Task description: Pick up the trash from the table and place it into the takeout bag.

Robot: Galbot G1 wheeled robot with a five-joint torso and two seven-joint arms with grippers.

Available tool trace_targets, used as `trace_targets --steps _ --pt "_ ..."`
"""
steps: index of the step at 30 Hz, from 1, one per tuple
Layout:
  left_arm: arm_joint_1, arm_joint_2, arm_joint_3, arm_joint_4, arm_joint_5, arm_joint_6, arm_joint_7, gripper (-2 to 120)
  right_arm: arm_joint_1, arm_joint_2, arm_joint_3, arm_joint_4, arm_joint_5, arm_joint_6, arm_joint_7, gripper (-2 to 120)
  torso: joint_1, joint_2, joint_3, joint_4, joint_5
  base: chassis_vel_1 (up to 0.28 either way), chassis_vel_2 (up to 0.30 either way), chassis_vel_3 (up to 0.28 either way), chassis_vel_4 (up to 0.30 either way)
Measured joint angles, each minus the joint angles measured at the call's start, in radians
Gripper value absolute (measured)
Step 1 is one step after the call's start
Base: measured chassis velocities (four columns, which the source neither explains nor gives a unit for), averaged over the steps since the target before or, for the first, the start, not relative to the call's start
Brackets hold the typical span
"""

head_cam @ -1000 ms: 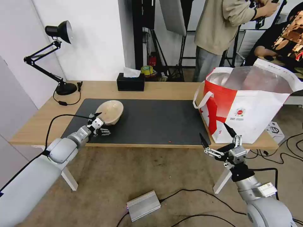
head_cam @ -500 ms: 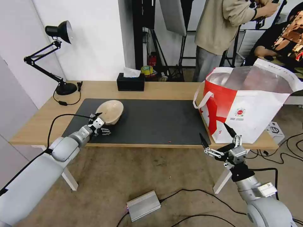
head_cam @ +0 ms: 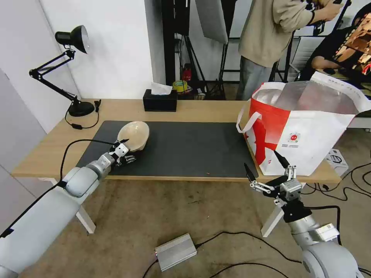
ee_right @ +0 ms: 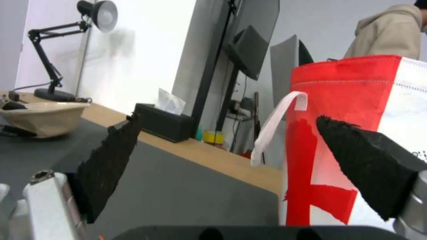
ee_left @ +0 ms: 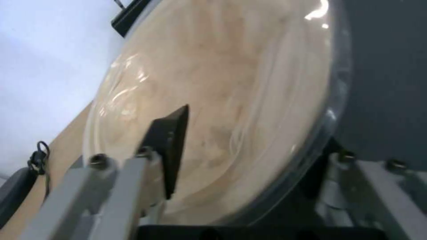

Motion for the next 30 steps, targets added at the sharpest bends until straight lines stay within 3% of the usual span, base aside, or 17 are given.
trace_targets --steps 12,30 --pt "-0.006 0.004 0.005 0.003 -0.001 -0.007 -0.004 3 0.0 0.0 0.0 0.0 0.0 0.0 0.0 99 0.0 0.0 0.0 0.0 0.0001 0.0 0.0 0.0 0.0" --pt "-0.001 0.01 0.006 -0.023 -0.012 -0.024 -0.003 1 0.0 0.0 0.0 0.0 0.0 0.0 0.0 99 0.0 0.0 0.0 0.0 -0.0001 0.0 0.0 0.0 0.0"
